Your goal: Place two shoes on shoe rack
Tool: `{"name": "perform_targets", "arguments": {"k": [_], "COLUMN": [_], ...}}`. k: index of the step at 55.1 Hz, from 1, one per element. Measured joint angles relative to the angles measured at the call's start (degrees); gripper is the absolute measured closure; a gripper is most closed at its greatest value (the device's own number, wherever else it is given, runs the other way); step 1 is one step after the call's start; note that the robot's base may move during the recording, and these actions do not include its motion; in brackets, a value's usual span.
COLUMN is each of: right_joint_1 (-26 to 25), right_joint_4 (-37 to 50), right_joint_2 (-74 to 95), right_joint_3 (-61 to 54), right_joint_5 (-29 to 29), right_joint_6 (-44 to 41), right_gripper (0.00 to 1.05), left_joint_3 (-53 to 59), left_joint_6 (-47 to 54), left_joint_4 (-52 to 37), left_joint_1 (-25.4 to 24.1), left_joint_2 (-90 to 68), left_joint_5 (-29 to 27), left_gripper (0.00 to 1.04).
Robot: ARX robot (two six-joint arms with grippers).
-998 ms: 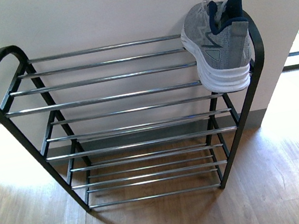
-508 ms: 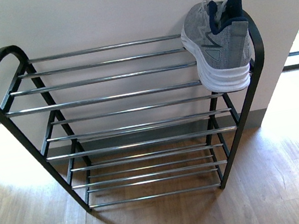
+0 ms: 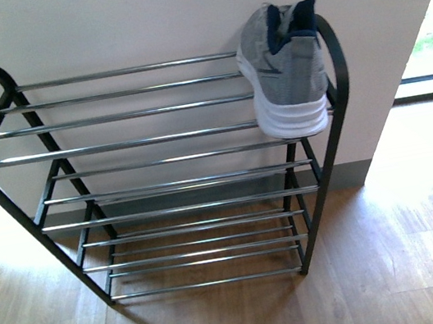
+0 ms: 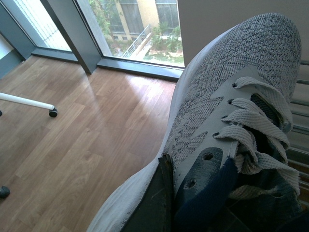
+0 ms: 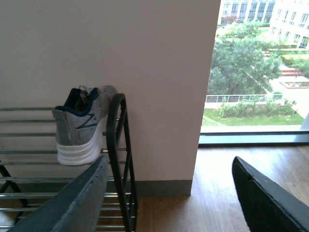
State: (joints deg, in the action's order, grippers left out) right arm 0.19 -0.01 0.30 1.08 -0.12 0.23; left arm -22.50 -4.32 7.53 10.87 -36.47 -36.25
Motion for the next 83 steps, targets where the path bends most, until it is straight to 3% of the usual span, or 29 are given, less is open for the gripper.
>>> {"name": "perform_targets", "arguments": {"k": [4, 9, 15, 24, 32, 57, 66, 83], "right_joint_1": [0.0, 0.02, 0.0, 0.0, 0.0, 0.0, 0.0, 0.0], "right_joint_4": [0.0, -0.02, -0.07, -0.07, -0.07, -0.07, -0.07, -0.07], "right_joint_2": [0.0, -0.04, -0.09, -0.07, -0.07, -0.07, -0.07, -0.07], "right_joint_3": [0.0, 0.0, 0.0, 0.0, 0.02, 0.02, 0.02, 0.0], "right_joint_5": [0.04, 0.44, 0.48, 0.33, 0.26, 0.28, 0.28, 0.26], "right_joint_6": [0.0, 0.0, -0.02, 0.0, 0.0, -0.02, 0.0, 0.0], "right_gripper": [0.08, 0.09, 0.09, 0.09, 0.09, 0.09, 0.09, 0.09], "left_joint_3": [0.0, -1.05, -6.64, -17.66, -24.39, -50.51, -58.12, -61.05], "left_joint_6": [0.0, -4.57, -13.07, -26.21, -30.34, -32.11, -26.69, -25.27], "left_joint_4": [0.0, 0.5, -1.36, -6.32, -8.94, -4.44, -2.82, -3.15], "left_joint_1": [-0.02, -0.55, 1.64, 4.48, 4.72, 9.68, 9.81, 9.14], "left_joint_2": [0.02, -1.97, -10.75, -30.42, -45.03, -75.97, -82.86, -84.24], "left_joint_5": [0.13, 8.07, 12.24, 13.92, 14.53, 21.35, 21.31, 22.05], "left_gripper": [1.03, 1.03, 1.03, 1.03, 1.03, 1.03, 1.03, 1.03]}}
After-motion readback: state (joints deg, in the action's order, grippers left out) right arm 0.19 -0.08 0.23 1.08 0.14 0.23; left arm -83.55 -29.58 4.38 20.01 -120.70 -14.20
